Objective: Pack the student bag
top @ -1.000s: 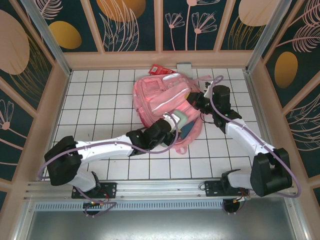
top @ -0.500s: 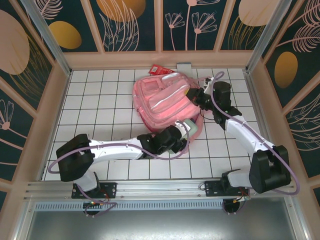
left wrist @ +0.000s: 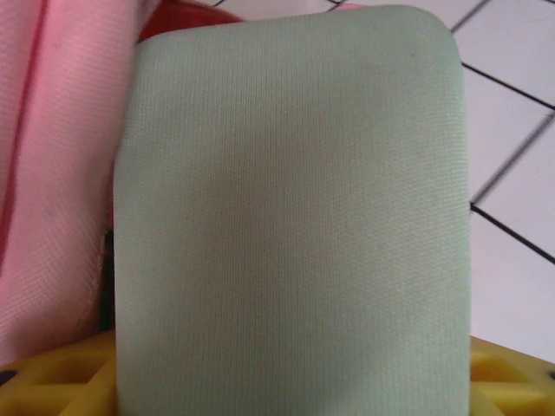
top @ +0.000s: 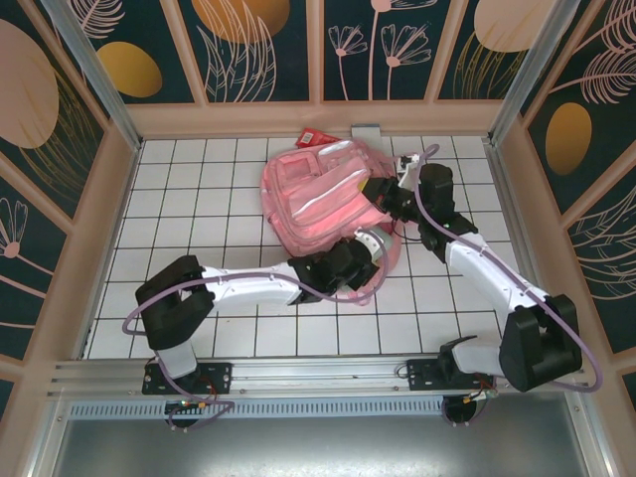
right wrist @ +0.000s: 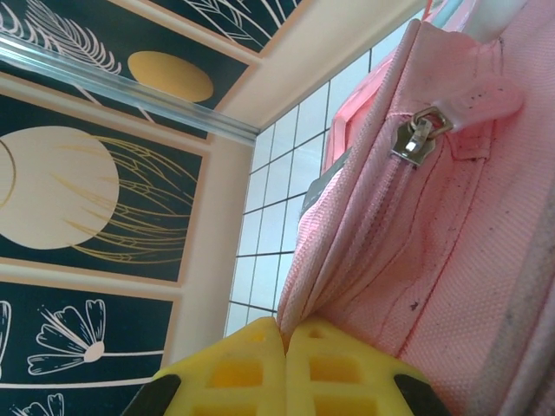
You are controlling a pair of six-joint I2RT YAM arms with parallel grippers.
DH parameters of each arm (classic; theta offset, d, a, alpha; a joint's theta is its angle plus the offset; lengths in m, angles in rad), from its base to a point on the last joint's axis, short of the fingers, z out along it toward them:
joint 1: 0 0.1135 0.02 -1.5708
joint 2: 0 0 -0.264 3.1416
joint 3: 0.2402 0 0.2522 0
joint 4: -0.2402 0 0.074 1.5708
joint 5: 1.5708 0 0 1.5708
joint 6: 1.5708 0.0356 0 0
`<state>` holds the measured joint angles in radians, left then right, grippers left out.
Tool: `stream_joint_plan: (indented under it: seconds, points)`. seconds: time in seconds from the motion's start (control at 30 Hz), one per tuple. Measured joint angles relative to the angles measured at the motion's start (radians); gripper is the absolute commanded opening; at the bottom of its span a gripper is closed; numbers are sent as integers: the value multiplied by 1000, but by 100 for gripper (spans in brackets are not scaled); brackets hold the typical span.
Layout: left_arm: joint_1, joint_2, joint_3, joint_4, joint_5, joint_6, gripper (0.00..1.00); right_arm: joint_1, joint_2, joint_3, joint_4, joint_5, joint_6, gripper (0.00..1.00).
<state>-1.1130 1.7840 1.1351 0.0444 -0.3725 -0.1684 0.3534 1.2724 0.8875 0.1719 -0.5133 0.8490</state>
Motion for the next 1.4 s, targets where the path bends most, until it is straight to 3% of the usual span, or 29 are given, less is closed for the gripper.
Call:
stream_joint_plan:
  seconds: [0.3,0.6,0.77,0.83,0.87,1.03,1.2,1.4]
  points:
    - [65,25,37,-21,-57,10,61,6,-40,-29,-11,1,7,0]
    - [97,38,61,-42,-112,114,63,13,-47,-36,5,25,7,0]
    - [101,38,60,-45,-161,170,69,13,-47,-36,5,26,7,0]
    - [101,38,54,-39,-186,196,88,13,-47,-36,5,26,7,0]
    - [101,38,48,-32,-198,201,92,14,-47,-36,5,26,7,0]
    - [111,38,43,-20,-273,222,97,21,-51,-38,32,6,6,0]
    - [141,39,43,-20,-319,228,96,30,-82,-38,75,-20,6,0]
    - [146,33,38,-26,-307,184,96,30,-85,-38,80,-19,-2,0]
